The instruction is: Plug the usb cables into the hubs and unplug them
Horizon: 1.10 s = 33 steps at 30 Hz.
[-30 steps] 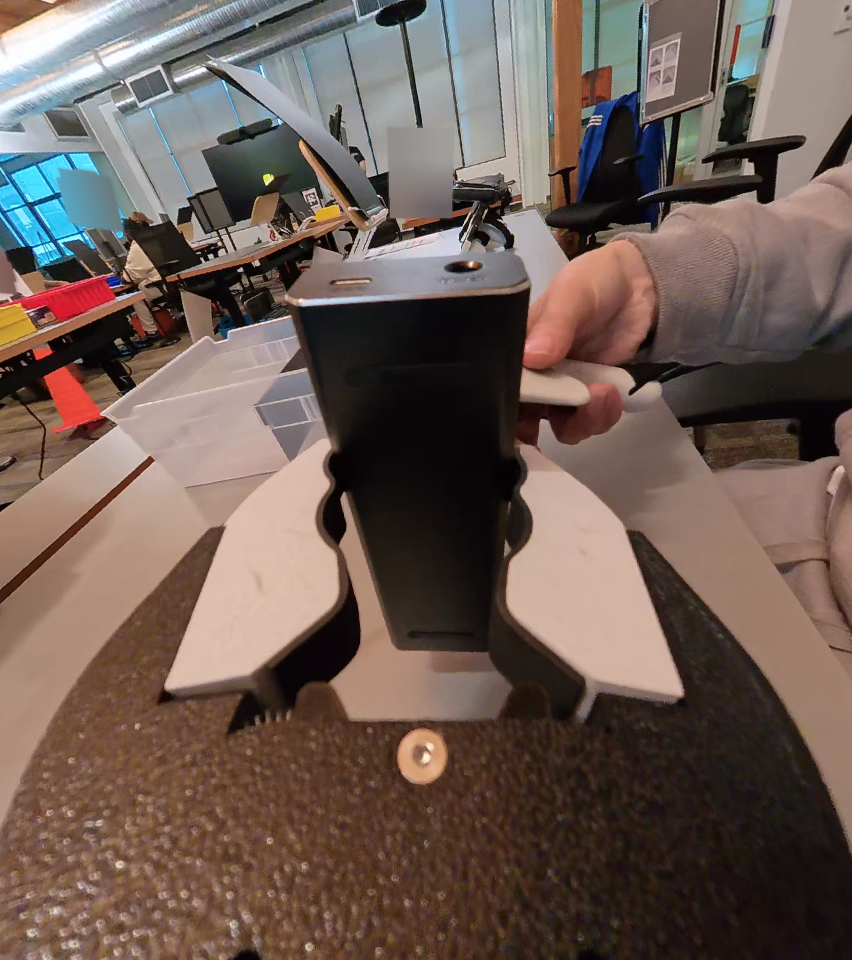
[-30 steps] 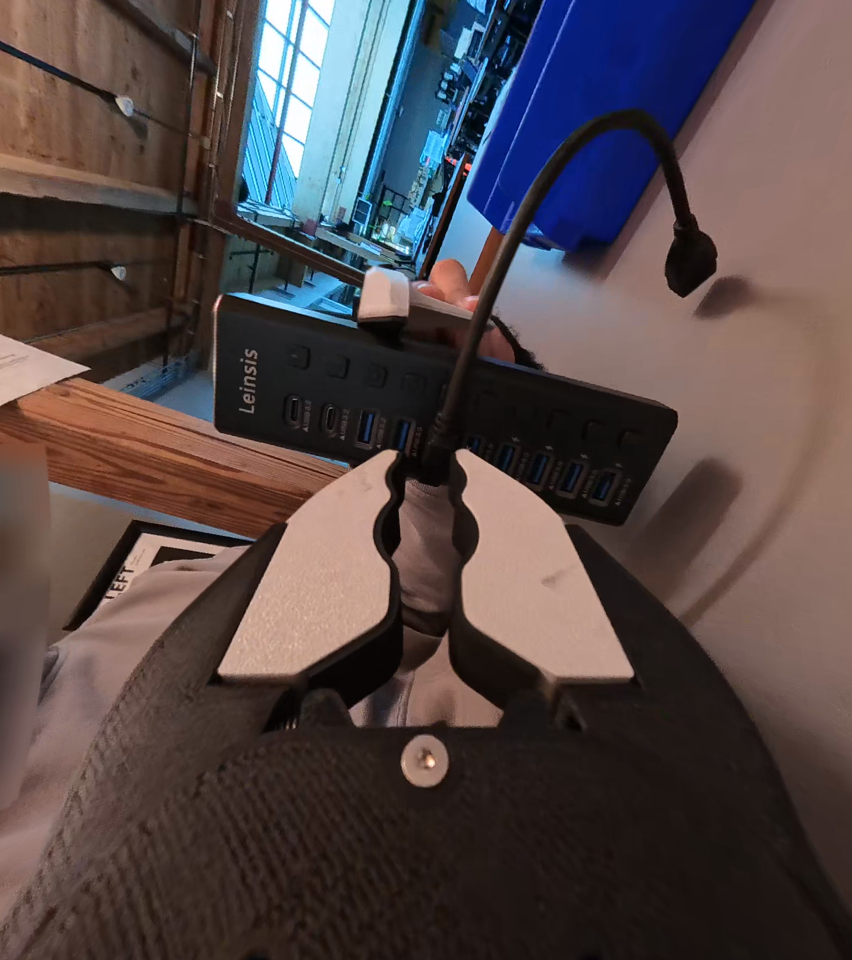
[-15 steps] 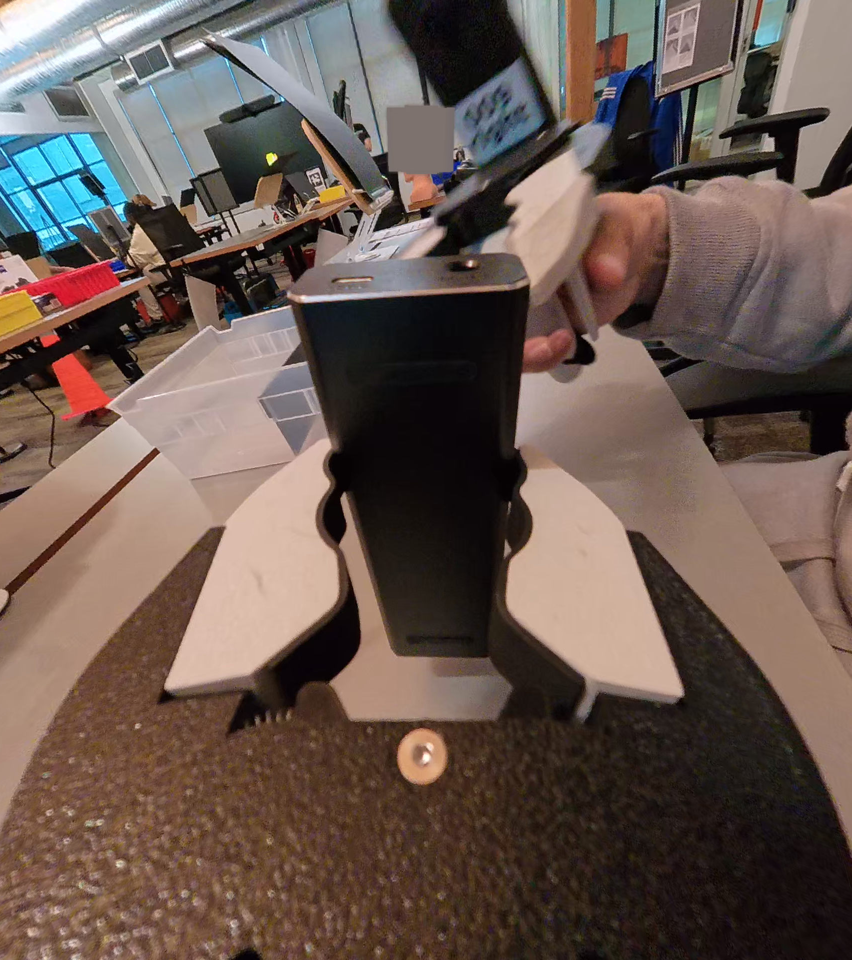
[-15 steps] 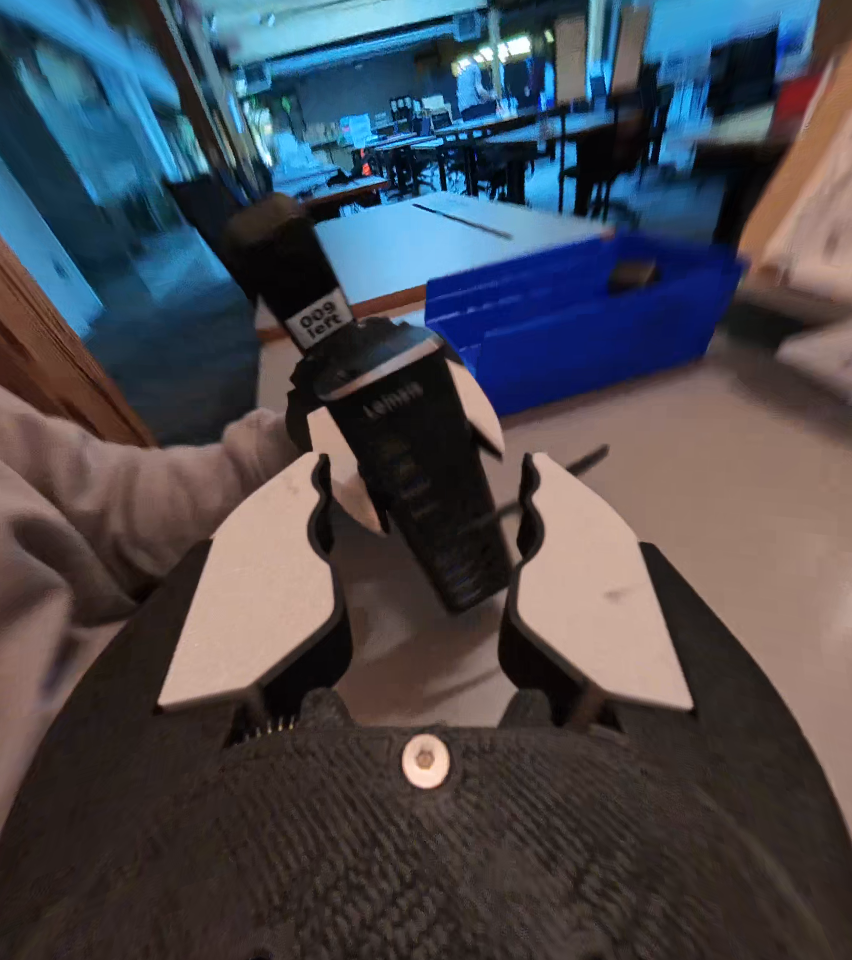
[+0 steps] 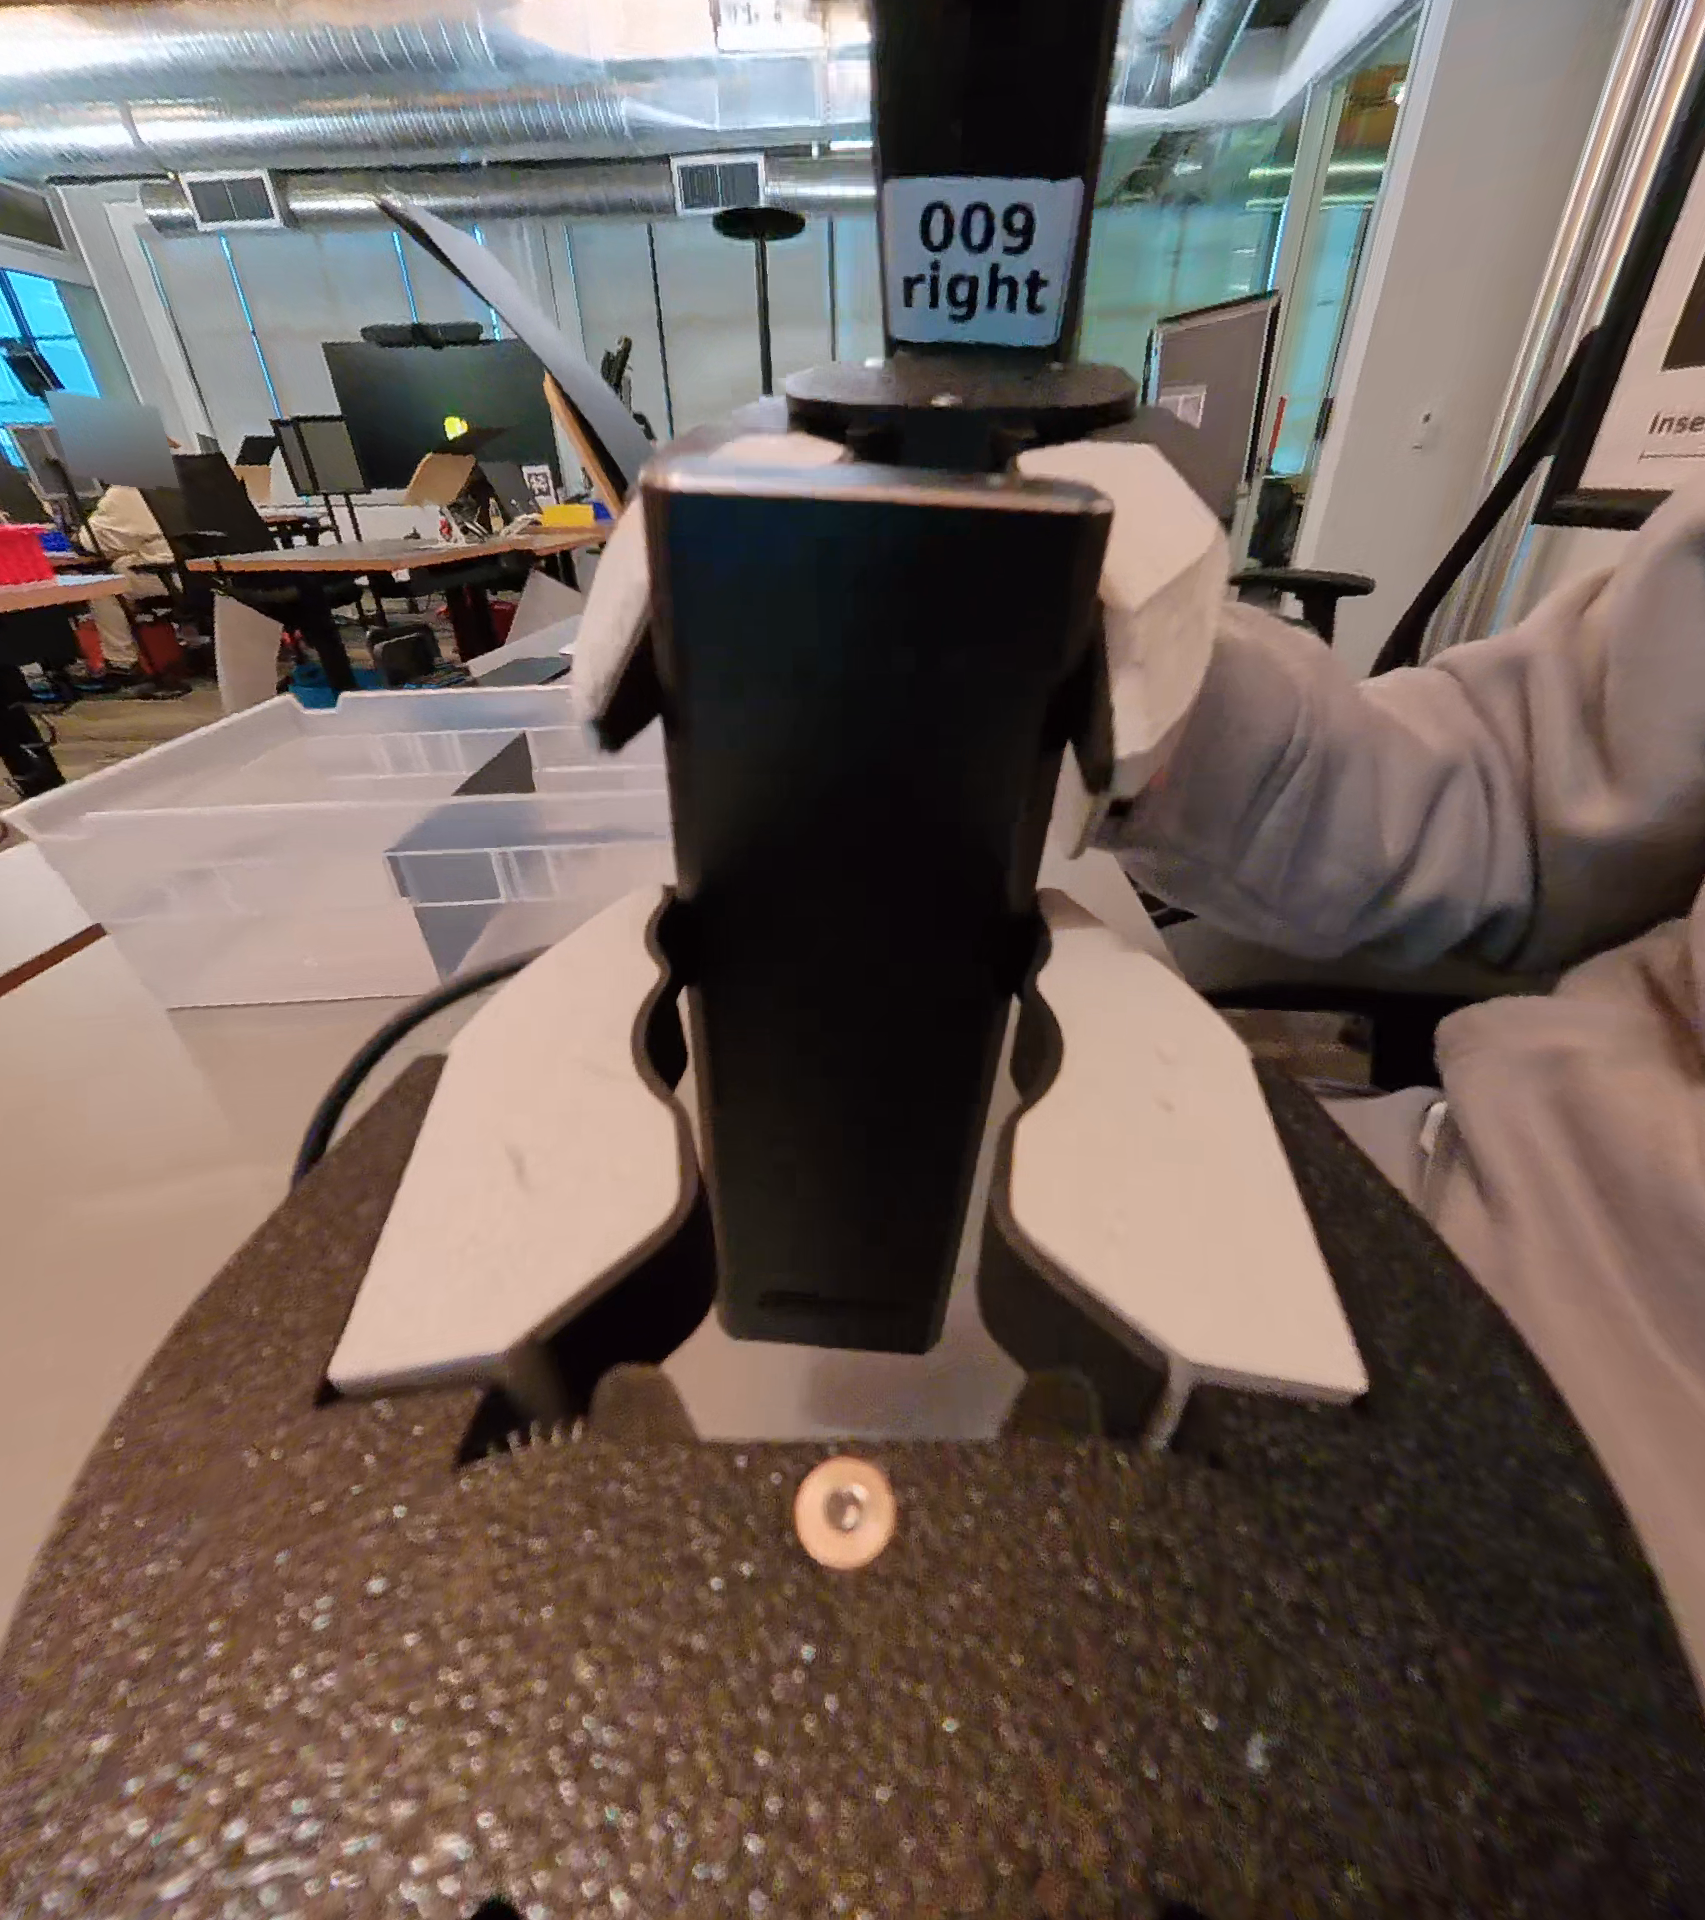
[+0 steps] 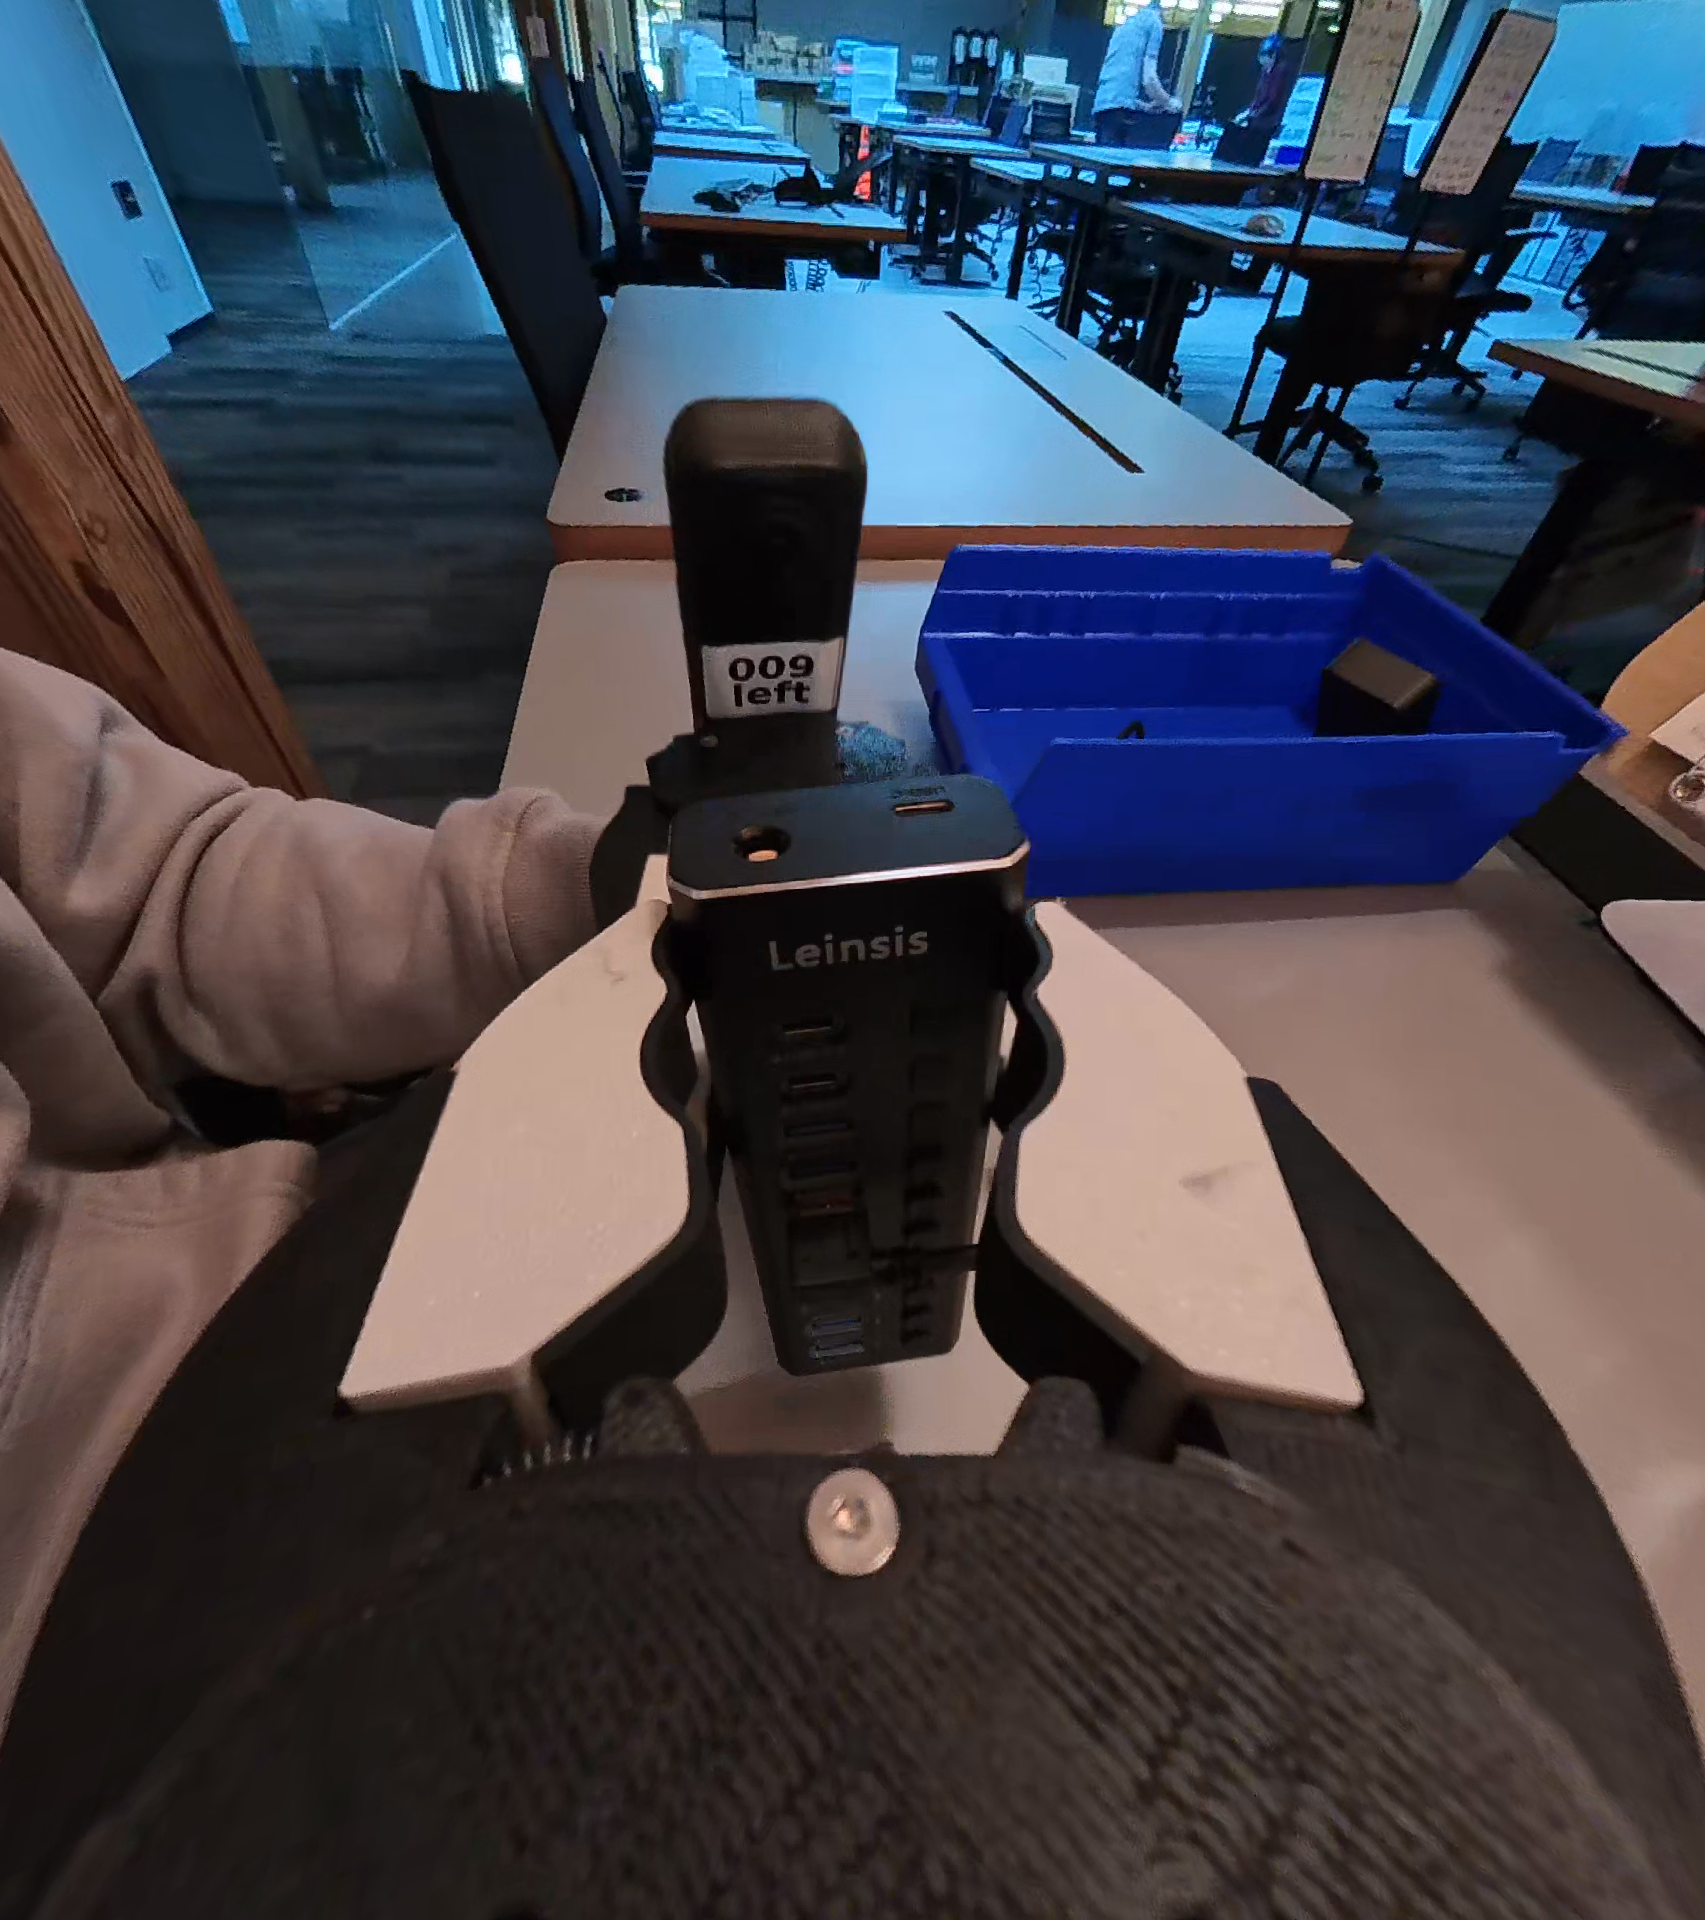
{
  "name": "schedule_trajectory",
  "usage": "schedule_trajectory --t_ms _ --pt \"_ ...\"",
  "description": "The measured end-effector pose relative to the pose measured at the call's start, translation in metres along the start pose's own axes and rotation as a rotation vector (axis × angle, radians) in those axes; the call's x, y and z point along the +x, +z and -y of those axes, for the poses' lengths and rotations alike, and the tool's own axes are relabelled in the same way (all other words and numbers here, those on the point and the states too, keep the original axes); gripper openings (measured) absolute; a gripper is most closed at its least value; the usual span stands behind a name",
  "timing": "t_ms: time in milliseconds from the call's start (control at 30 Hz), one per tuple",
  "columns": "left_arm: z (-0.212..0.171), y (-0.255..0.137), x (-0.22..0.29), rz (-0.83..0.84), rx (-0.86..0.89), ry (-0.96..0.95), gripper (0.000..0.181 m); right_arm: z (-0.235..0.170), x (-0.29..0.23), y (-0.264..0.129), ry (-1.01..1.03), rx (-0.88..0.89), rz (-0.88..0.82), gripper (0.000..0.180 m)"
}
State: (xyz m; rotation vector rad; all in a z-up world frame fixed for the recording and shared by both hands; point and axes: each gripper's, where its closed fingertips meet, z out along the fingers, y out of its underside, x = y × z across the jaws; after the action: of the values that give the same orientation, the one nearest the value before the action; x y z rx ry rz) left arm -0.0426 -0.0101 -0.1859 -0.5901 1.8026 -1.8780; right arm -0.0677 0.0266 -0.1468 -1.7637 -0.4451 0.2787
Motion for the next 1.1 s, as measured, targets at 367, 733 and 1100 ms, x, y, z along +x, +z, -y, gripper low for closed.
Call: schedule_trajectory --t_ms 367,733,1100 --pt "-0.019 0.007 -0.004 0.035 -0.107 0.007 0.06 0.007 0.004 0.002 0.031 0.04 0.018 0.059" --pt "-0.023 0.012 -0.009 0.051 -0.096 -0.011 0.061 0.003 0.01 -0.005 0.053 0.009 0.012 0.059" --pt "-0.015 -0.006 -0.017 0.092 -0.067 0.063 0.061 -0.05 0.031 -0.042 0.643 0.065 -0.112 0.051"
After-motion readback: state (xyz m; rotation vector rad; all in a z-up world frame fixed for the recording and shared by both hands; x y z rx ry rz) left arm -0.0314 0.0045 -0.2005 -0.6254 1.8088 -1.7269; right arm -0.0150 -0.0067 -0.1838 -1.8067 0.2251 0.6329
